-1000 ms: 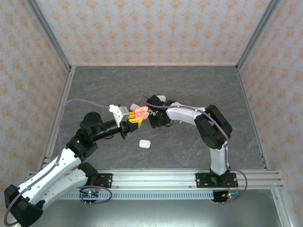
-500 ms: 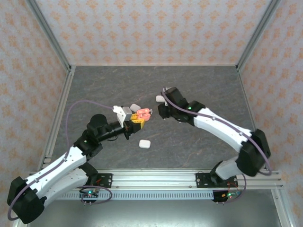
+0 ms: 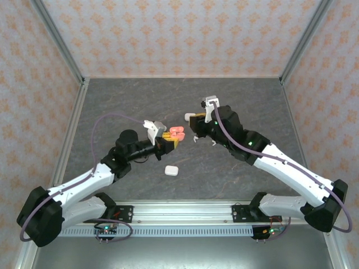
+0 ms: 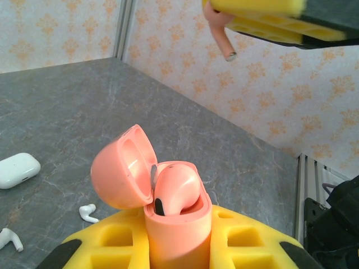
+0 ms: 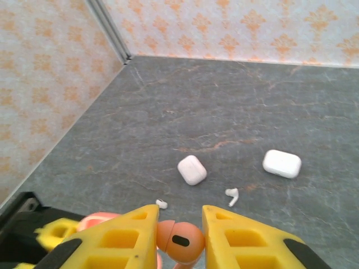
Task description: Insert wireless bluetooth earbuds into charging case
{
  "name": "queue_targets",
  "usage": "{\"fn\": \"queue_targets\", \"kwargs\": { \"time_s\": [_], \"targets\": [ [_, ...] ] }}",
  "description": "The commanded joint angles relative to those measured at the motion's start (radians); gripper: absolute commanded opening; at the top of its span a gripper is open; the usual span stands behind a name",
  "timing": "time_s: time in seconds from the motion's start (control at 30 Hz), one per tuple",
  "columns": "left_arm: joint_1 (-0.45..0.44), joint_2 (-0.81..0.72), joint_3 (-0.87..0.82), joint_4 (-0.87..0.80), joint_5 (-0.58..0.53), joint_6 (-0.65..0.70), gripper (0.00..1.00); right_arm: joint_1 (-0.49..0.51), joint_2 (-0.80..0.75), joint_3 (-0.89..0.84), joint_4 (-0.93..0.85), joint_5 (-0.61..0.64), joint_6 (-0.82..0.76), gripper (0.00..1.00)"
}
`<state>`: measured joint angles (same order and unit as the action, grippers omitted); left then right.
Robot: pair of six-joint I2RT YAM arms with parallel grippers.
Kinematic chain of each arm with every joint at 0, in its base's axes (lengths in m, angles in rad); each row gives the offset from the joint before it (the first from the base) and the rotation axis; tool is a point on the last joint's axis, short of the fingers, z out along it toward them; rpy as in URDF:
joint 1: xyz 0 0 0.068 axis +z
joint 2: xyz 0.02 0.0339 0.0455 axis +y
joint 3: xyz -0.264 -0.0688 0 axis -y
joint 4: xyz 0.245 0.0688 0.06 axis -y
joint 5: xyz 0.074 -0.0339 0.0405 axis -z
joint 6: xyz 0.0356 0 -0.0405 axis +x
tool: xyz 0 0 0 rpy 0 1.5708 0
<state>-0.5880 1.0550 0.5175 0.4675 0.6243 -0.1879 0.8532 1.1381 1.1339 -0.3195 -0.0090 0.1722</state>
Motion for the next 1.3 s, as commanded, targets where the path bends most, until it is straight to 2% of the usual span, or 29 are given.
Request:
{"fn": "queue_targets", "kwargs": {
  "time_s": [0.0, 0.4, 1.27],
  "targets": [
    [-0.011, 0.009, 0.040, 0.094, 0.028, -0.021, 0.00, 0.035, 0.018, 0.000, 0.057, 0.068, -0.030, 0.24],
    [-0.013, 0.014, 0.042, 0.091, 0.023, -0.018, 0.00, 0.076, 0.112, 0.020, 0.028, 0.078, -0.028, 0.24],
    [-0.015, 0.004, 0.037, 0.097, 0.006, -0.028, 0.00, 0.083, 0.088, -0.037, -0.017, 0.007, 0.014, 0.24]
  ]
}}
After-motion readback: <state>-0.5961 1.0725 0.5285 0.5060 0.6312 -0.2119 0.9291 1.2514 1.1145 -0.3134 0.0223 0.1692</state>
